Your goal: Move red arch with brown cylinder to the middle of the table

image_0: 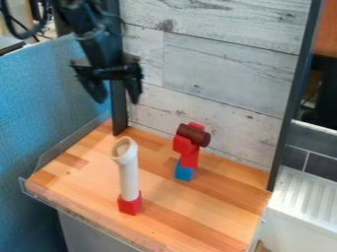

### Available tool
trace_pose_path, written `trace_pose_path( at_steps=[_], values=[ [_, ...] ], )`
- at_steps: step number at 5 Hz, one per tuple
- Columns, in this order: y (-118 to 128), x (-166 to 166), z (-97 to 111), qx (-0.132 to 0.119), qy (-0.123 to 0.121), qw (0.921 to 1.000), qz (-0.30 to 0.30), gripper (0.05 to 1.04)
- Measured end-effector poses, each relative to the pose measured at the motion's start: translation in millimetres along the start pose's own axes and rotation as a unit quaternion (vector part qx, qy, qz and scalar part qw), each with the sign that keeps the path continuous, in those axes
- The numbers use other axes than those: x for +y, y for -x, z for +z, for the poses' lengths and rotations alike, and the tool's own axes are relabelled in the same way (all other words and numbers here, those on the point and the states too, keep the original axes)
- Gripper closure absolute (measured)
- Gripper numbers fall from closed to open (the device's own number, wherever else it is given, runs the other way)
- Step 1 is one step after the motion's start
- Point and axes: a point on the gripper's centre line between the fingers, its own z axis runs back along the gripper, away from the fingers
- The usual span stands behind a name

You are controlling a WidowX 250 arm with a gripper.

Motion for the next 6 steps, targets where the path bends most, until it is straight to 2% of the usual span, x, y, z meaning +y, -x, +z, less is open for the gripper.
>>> trace_pose_path(
  at_steps=[1, 2, 3, 4, 5, 6],
  values=[
    [-3, -7, -26, 0.01, -0.003, 0.9998, -0.014, 0.083],
    [-13, -10, -42, -0.023, 0.004, 0.998, -0.059, 0.083],
    [-11, -12, -54, -0.038, 0.021, 0.9939, -0.102, 0.083],
    [-6, -11, -57, -0.06, 0.053, 0.9897, -0.118, 0.083],
    [-6, -19, -58, -0.069, 0.074, 0.9866, -0.128, 0.083],
    [-4, -29, -67, -0.069, 0.056, 0.9855, -0.144, 0.083]
  ],
)
